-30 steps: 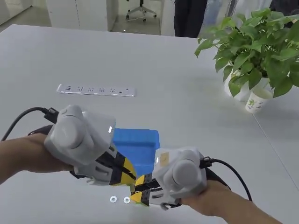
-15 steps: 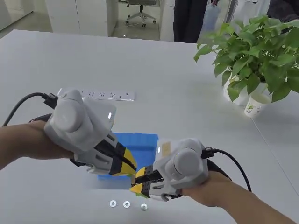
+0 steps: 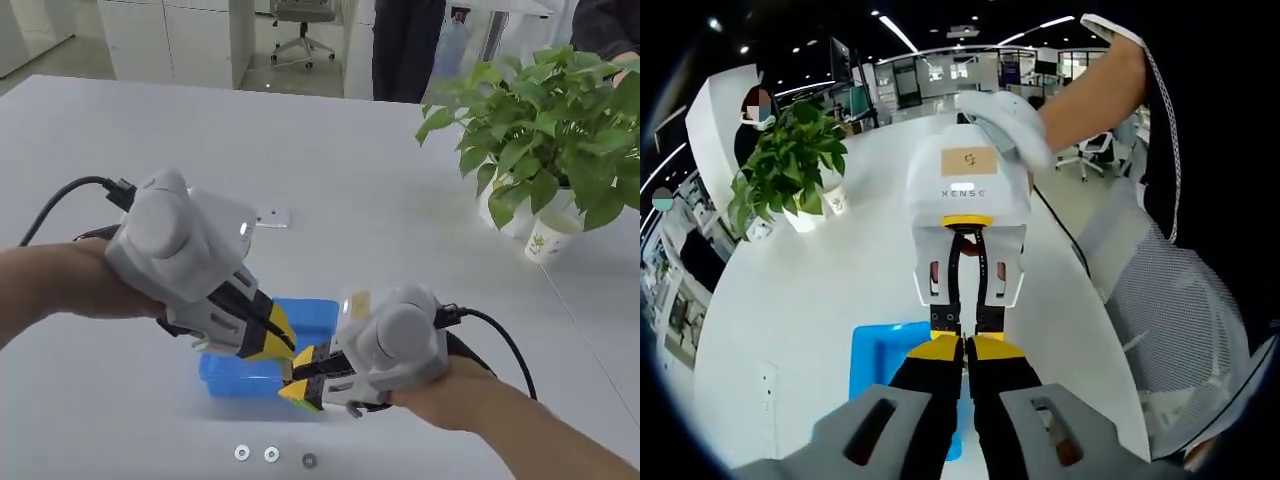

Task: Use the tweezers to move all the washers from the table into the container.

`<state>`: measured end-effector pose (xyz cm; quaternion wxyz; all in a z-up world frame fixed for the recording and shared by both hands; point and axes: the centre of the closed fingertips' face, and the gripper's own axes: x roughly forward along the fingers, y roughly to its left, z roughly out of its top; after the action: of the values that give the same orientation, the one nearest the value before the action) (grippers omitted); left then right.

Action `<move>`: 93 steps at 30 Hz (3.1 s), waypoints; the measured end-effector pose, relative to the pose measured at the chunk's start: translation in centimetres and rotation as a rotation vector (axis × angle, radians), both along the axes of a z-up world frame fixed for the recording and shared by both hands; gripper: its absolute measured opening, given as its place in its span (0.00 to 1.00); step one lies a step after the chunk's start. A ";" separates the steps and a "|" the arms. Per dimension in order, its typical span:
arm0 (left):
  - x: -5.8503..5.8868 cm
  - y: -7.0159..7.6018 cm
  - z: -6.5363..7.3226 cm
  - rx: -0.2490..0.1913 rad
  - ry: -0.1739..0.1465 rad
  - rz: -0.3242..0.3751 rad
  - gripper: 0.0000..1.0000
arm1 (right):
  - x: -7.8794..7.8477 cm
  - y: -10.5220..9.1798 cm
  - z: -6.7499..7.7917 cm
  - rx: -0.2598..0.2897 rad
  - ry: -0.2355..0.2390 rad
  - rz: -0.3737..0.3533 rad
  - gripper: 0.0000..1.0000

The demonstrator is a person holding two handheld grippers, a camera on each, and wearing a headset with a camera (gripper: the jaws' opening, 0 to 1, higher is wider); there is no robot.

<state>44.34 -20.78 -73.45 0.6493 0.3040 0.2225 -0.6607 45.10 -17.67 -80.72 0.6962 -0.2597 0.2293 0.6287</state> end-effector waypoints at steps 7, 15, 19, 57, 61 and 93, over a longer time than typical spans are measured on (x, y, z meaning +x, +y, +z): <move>1.5 0.0 0.2 0.006 -0.016 0.004 0.06 | 1.6 -0.1 0.2 -0.002 -0.011 -0.002 0.11; 3.2 -0.1 -0.4 0.007 -0.019 0.011 0.06 | 3.1 -0.3 -0.2 0.002 -0.010 -0.015 0.11; 3.8 -0.3 -0.9 0.015 -0.024 0.014 0.06 | 3.8 -0.5 -0.8 -0.004 -0.009 -0.018 0.11; 7.0 -0.6 -5.6 0.064 0.012 0.042 0.06 | 6.7 -0.8 -5.6 -0.068 0.037 -0.002 0.11; 7.1 -0.7 -5.6 0.053 0.018 0.049 0.06 | 6.8 -0.9 -5.7 -0.064 0.042 -0.001 0.12; 6.0 -0.4 -2.8 0.034 0.029 0.055 0.06 | 6.0 -0.6 -2.9 -0.059 -0.012 0.024 0.12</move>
<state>50.36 -21.21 -76.28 0.6585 0.2993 0.2515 -0.6430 51.08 -18.27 -83.62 0.6822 -0.2865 0.2403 0.6283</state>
